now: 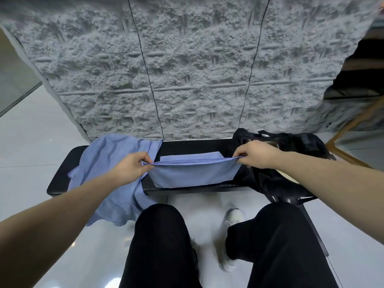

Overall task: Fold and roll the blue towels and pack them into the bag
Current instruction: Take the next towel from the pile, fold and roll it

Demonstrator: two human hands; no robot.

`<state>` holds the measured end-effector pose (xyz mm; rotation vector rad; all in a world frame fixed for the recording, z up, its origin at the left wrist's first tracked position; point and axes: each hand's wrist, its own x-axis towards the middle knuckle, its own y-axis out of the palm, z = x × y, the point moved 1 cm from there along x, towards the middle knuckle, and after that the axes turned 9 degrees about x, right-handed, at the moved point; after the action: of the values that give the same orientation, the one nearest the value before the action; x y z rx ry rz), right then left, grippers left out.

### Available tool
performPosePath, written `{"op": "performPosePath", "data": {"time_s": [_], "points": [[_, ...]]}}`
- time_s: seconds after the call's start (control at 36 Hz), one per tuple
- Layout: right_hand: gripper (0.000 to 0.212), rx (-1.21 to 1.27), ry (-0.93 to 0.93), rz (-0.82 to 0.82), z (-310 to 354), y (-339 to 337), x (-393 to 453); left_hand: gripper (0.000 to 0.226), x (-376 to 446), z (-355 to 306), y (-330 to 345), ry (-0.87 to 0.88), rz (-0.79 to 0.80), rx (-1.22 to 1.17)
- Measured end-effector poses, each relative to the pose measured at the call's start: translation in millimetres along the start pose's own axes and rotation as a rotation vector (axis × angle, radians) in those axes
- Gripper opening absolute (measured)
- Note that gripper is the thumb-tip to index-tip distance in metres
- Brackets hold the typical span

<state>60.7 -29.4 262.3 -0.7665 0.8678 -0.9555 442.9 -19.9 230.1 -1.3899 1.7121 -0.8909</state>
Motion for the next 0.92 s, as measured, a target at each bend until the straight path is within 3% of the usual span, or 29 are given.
{"op": "performPosePath", "data": {"time_s": [0.14, 0.36, 0.67, 0.92], "points": [[0.015, 0.197, 0.084, 0.044, -7.8, 16.6, -5.5, 0.006, -5.0, -3.9, 4.2, -0.054, 0.043, -0.088], [0.005, 0.557, 0.185, 0.023, -11.7, 27.0, 0.6, 0.012, 5.3, -10.8, -2.0, -0.146, 0.113, -0.446], [0.025, 0.463, 0.252, 0.042, -16.7, 47.3, 14.2, 0.009, 17.4, 7.7, 28.3, -0.179, 0.088, -0.309], [0.025, 0.621, 0.379, -0.134, -20.2, 64.4, 66.7, 0.010, 68.1, 17.6, 50.7, -0.213, -0.052, -0.263]]}}
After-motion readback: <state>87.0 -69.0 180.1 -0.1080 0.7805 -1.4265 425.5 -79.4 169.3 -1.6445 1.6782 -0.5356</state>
